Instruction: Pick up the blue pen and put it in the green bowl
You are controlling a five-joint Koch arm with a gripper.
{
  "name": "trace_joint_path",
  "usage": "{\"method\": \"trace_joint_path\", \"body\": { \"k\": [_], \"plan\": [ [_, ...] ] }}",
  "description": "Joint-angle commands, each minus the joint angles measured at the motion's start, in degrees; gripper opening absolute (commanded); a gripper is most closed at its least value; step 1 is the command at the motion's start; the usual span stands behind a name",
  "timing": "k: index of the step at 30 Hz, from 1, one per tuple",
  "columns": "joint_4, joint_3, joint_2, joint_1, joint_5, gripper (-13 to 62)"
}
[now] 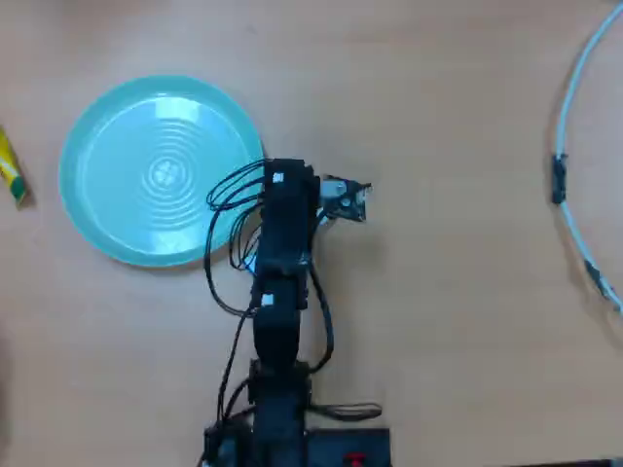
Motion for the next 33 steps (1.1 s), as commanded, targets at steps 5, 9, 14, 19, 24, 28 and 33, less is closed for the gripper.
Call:
{"method": "trace_joint_path", "body": {
  "k": [5, 9, 14, 19, 24, 28, 33],
  "plan": [
    [1.0, -2.5, 0.6, -1.1, 3.1, -6.6],
    [1.7, -2.6, 4.5, -0.9, 11.6, -6.5],
    [3.2, -2.1, 13.1, -1.1, 14.9, -6.5],
    [3.3, -2.1, 17.7, -2.4, 15.5, -6.6],
    [3.4, -2.1, 22.9, -2.8, 16.1, -6.5],
    [3.4, -2.1, 27.1, -3.9, 16.2, -6.6],
    [3.0, -3.2, 30.1, -5.3, 16.0, -6.6]
  ]
}}
